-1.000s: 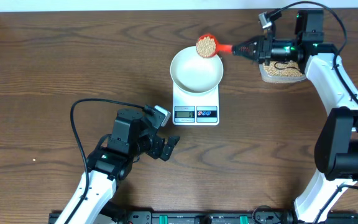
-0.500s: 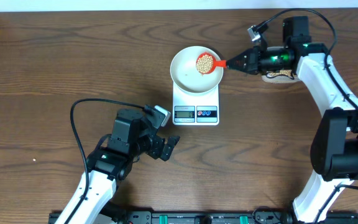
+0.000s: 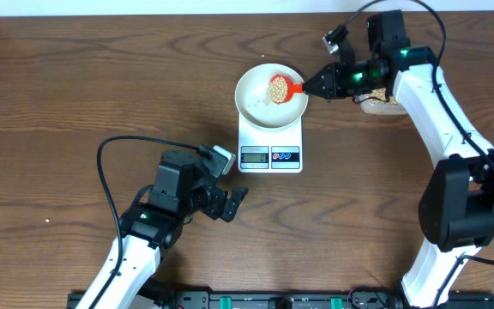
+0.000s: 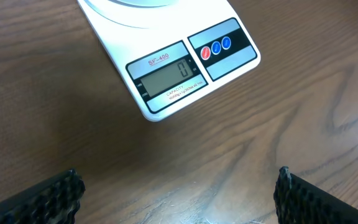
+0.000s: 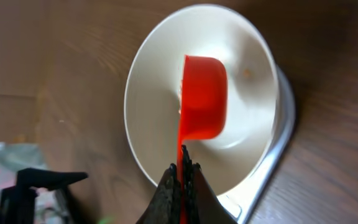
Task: Scoop item into bowl and weigh 50g on scale
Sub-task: 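Tip the scoop over the bowl to pour soybeans in, then carry the empty scoop back to the soybean tub with the right gripper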
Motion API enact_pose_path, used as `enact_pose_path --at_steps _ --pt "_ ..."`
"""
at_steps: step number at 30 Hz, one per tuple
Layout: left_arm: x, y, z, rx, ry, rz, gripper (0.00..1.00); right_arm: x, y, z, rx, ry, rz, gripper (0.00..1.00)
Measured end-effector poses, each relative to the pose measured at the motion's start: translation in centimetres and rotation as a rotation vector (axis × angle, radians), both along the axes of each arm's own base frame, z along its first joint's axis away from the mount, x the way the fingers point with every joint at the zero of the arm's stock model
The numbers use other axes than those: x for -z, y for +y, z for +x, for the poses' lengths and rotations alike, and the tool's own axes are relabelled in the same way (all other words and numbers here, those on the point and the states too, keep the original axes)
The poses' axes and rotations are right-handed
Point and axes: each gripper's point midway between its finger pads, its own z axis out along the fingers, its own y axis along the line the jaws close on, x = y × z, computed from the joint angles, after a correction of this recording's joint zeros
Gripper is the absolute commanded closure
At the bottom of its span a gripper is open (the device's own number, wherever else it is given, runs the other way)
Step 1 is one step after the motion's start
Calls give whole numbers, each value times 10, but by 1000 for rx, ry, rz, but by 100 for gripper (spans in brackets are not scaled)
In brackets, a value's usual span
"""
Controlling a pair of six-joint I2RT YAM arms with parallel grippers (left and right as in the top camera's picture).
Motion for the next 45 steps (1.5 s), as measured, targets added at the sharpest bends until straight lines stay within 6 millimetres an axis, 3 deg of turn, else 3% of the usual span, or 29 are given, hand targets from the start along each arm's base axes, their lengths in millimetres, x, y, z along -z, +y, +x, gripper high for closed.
enact_pose_path --at_steps 6,11,18,22,29,34,37,45 --pt "0 0 0 0 0 0 0 -11 3 1 -32 -67 -132 99" --pt "0 0 0 0 0 0 0 -9 1 -3 -73 -115 -273 99" --pt "0 0 0 0 0 0 0 -23 25 1 -200 -323 -480 99" --pt "0 0 0 0 0 0 0 -22 37 -4 -275 -399 -581 99" --pt "0 0 0 0 0 0 0 -20 41 -5 -312 -453 -689 99" --pt "0 0 0 0 0 0 0 -24 38 -1 -301 -460 -673 99" --pt "0 0 0 0 0 0 0 -38 30 4 -267 -461 -595 99" --pt "0 0 0 0 0 0 0 -90 -20 18 -112 -440 -327 99"
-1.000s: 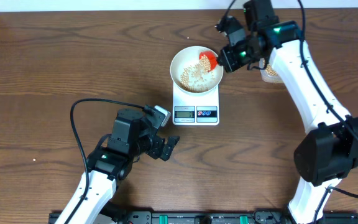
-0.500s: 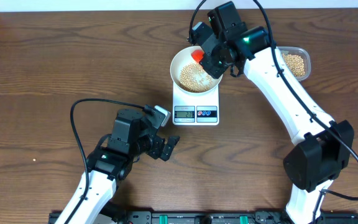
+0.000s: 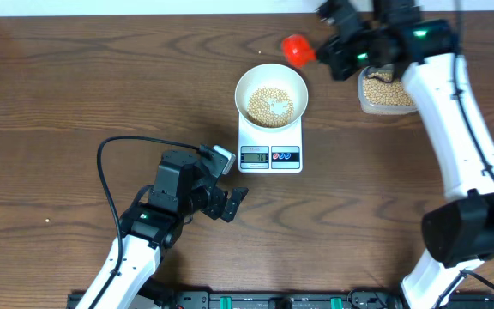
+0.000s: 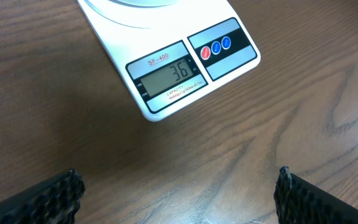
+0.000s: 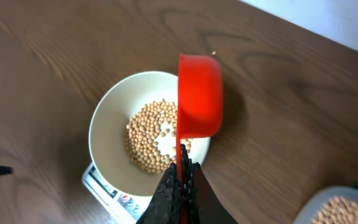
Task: Scoop item into bowl and weigh 50g on scale
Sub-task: 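Carry the empty scoop back to the soybean tub with the right gripper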
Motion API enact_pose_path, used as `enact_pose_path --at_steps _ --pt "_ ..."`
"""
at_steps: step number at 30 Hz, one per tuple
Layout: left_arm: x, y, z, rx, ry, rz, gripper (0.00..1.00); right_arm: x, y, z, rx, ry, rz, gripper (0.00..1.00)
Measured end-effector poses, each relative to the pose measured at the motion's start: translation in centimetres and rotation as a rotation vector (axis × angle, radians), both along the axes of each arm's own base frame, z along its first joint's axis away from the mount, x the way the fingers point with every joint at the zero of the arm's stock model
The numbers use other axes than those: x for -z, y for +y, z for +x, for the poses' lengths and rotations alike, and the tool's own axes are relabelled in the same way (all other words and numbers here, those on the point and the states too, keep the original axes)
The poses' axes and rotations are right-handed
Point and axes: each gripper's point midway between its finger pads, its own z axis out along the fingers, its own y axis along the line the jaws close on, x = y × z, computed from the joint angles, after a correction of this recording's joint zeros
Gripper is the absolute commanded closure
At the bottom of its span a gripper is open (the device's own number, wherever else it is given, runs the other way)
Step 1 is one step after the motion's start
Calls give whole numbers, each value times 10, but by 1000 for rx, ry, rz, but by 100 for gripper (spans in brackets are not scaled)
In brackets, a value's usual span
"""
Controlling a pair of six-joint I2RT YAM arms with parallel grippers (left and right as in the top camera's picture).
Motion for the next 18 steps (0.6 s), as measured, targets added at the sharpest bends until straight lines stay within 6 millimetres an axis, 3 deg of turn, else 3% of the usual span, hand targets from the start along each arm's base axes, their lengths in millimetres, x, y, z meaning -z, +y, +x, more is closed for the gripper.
enact_pose_path --at_steps 4,11,18 --pt "0 0 0 0 0 0 0 -6 -51 4 121 66 80 99" --pt "0 0 0 0 0 0 0 11 -131 -3 331 186 45 99" --pt "0 0 0 0 0 0 0 25 -172 -6 456 209 -75 99"
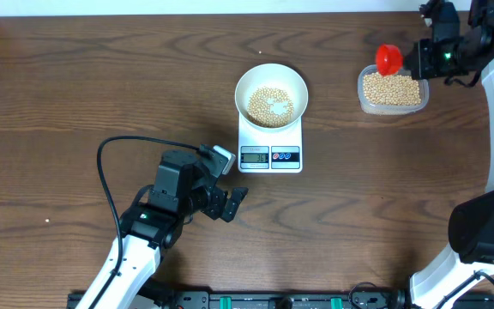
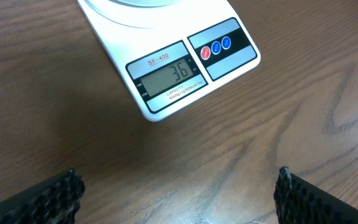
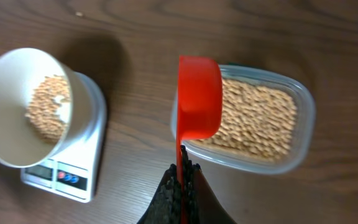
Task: Scoop item into bowl and weigh 50g on scale
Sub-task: 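Carry the empty scoop back to the soybean tub with the right gripper, then dip the red scoop into the soybeans again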
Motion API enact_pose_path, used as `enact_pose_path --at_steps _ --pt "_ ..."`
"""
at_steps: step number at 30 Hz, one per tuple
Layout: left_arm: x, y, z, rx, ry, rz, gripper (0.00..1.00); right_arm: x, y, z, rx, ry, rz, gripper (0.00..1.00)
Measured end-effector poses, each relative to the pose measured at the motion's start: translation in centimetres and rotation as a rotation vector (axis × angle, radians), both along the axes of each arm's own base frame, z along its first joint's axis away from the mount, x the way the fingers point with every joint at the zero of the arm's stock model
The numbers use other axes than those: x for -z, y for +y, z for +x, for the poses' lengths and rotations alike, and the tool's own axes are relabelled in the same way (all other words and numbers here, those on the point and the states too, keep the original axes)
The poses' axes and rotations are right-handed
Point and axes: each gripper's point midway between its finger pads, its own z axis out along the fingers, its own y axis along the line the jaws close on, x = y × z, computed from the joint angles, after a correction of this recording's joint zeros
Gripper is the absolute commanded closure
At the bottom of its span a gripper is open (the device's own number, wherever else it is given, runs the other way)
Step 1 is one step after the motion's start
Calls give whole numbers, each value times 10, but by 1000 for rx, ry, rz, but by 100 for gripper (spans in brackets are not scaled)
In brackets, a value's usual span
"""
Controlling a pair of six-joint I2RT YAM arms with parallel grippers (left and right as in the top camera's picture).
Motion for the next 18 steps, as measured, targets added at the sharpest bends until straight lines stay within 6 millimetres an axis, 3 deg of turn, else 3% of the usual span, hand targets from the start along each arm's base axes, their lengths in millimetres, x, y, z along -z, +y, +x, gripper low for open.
enact_pose_path --at_steps 10,18 --pt "0 0 0 0 0 0 0 41 -26 -9 76 90 -129 99" --pt "0 0 0 0 0 0 0 81 -20 -4 120 99 -61 99"
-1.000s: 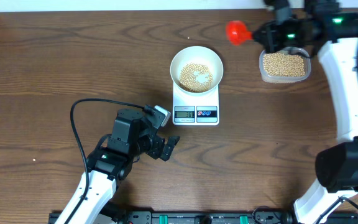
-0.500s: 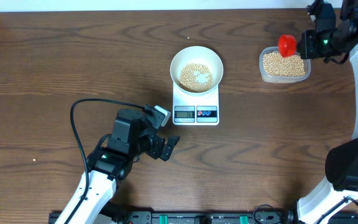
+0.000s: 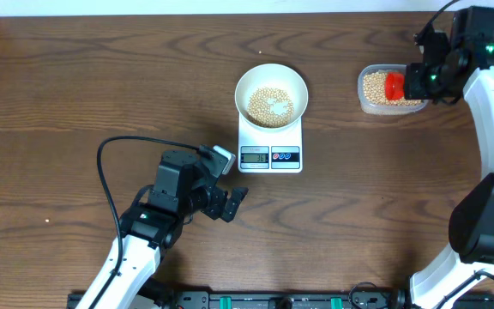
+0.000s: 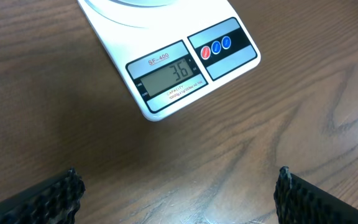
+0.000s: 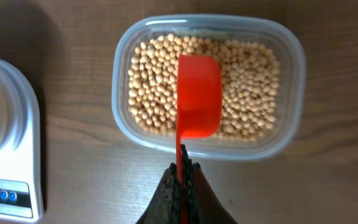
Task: Scoop item into bowl and weigh 50g on scale
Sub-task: 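Dip the red scoop into the soybeans again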
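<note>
A white bowl (image 3: 271, 94) with a layer of beans sits on the white scale (image 3: 270, 146); the scale's display (image 4: 168, 76) reads 36. My right gripper (image 5: 181, 168) is shut on the handle of the red scoop (image 5: 198, 96), whose cup hangs turned on its side over the clear tub of beans (image 5: 207, 84) at the back right (image 3: 390, 89). My left gripper (image 4: 178, 190) rests open on the table in front of the scale, nothing between its fingers (image 4: 48, 196).
The left arm's black cable (image 3: 114, 172) loops over the wooden table (image 3: 75, 94) on the left. The tub of beans stands to the right of the scale, with bare wood between them.
My right gripper has carried the scoop from the tub's left rim to a spot over the middle of the beans. The scale still reads 36 and the left arm has not moved.
The scoop was tipped over the bowl with beans in it and the scale read 0. Then the bowl held beans, the scale read 36 and the scoop was behind the bowl. It then reached the tub's left rim and now hangs over the beans.
</note>
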Motion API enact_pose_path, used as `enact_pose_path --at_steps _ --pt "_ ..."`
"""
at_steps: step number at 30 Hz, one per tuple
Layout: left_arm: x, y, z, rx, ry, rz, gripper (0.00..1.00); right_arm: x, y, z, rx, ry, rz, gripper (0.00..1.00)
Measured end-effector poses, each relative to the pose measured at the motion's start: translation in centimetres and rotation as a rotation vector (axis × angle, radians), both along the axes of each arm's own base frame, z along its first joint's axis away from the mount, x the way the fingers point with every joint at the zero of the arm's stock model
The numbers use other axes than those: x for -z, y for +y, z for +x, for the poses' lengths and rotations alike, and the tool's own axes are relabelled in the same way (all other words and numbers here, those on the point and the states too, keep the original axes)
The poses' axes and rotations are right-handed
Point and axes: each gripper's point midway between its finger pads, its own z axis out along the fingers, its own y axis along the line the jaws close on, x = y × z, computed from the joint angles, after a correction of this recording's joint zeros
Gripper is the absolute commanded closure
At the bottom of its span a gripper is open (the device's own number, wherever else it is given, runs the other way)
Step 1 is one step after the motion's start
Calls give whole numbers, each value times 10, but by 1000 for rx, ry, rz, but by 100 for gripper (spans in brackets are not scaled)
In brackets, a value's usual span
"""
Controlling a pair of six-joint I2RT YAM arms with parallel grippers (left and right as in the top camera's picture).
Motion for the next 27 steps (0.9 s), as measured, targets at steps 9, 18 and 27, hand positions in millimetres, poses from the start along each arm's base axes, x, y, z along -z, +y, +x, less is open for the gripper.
enact_pose_path --at_steps 9,18,27 --pt "0 0 0 0 0 0 0 25 13 4 52 -19 110 99" --pt "0 0 0 0 0 0 0 30 21 0 72 -8 208 99" --pt "0 0 0 0 0 0 0 20 3 -4 110 -24 386 99"
